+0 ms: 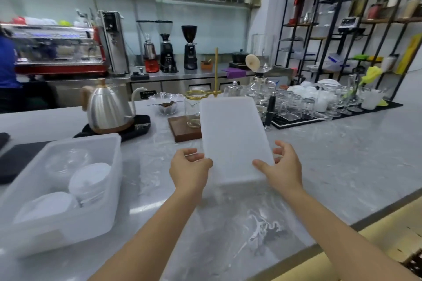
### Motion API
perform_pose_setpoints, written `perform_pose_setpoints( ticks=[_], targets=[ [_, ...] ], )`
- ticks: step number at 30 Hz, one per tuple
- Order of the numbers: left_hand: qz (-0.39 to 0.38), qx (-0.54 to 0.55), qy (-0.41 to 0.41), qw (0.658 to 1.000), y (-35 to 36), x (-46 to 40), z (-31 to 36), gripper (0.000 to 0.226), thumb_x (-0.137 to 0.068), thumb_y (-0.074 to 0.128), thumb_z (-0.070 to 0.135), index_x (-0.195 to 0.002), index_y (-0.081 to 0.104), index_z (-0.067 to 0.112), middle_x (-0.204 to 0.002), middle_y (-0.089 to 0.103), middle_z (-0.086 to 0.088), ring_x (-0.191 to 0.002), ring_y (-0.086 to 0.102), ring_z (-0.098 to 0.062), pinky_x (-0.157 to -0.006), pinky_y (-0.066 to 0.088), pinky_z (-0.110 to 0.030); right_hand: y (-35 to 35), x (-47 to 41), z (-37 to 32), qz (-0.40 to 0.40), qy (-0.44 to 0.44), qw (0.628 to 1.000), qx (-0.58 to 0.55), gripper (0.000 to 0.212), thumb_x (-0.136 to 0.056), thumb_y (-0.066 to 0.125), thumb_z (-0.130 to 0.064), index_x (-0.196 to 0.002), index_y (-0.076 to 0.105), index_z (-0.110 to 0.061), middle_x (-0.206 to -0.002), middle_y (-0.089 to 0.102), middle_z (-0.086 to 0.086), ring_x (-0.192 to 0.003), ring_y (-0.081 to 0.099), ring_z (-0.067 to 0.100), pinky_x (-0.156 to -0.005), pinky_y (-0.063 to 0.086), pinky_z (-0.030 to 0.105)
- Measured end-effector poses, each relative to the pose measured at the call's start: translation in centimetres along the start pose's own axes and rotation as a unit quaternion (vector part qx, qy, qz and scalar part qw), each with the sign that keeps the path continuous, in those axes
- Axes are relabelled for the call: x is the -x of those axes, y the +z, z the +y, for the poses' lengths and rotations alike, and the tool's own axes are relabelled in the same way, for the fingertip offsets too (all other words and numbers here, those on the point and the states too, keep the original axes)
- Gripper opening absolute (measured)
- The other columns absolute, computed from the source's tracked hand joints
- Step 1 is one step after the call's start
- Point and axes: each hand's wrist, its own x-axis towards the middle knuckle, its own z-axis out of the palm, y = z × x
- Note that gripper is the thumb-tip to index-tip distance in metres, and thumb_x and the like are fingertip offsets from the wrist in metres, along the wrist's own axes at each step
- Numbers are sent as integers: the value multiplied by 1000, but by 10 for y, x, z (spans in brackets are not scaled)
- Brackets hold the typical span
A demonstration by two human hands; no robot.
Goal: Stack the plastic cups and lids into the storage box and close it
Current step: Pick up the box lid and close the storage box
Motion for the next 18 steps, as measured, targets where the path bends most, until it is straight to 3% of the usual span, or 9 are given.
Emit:
perform_pose_setpoints(
  ticks=[4, 7, 9, 13, 14, 16, 18],
  targets=[
    [-1, -9, 25, 1000, -29, -14, 20, 37, -76, 75, -6, -107, 67, 14, -101, 74, -11, -83, 67, -26, -77, 56, -35, 15, 4, -33, -46, -24, 998, -27, 83, -67, 91, -13, -141, 51, -9, -113, 65, 6, -100, 65, 27, -91, 53, 36],
    [-15, -23, 39, 999, -55, -23, 34, 37, -81, 74, -3, -114, 69, 12, -102, 74, -13, -73, 60, -24, -72, 50, -33, 26, 7, -54, -87, -50, 994, -50, 67, -67, 90, -11, -129, 64, -12, -104, 74, 7, -94, 71, 27, -89, 57, 40],
    [-26, -49, 59, 997, -75, -29, 45, 36, -84, 73, -1, -117, 70, 11, -99, 75, -12, -67, 60, -20, -68, 48, -30, 34, 9, -67, -110, -69, 989, -69, 53, -68, 89, -10, -117, 69, -14, -95, 77, 1, -84, 72, 19, -84, 59, 36],
    [-19, -90, 121, 988, -113, -37, 67, 30, -90, 66, 2, -116, 75, 14, -66, 70, 7, -51, 59, -5, -51, 47, -19, 58, 16, -95, -158, -105, 978, -87, 45, -73, 88, -21, -114, 70, -17, -82, 76, 4, -72, 70, 19, -68, 58, 28],
    [-12, -98, 136, 986, -121, -36, 72, 26, -92, 65, 5, -113, 77, 15, -66, 71, 4, -57, 63, -7, -53, 52, -22, 63, 18, -101, -164, -116, 976, -86, 46, -73, 88, -26, -114, 69, -18, -77, 74, 5, -65, 66, 16, -59, 54, 22],
    [13, -119, 157, 980, -138, -35, 81, 20, -95, 64, 15, -109, 78, 16, -84, 76, -11, -78, 69, -21, -72, 60, -39, 74, 23, -114, -178, -132, 970, -98, 51, -72, 88, -33, -115, 65, -20, -63, 65, -5, -49, 52, 3, -46, 41, 12],
    [46, -140, 173, 974, -157, -35, 87, 15, -97, 63, 22, -102, 75, 14, -90, 74, -8, -82, 68, -22, -74, 57, -36, 87, 30, -127, -198, -140, 963, -121, 55, -72, 88, -35, -117, 59, -21, -53, 59, -17, -44, 47, 1, -43, 39, 11]
  ],
)
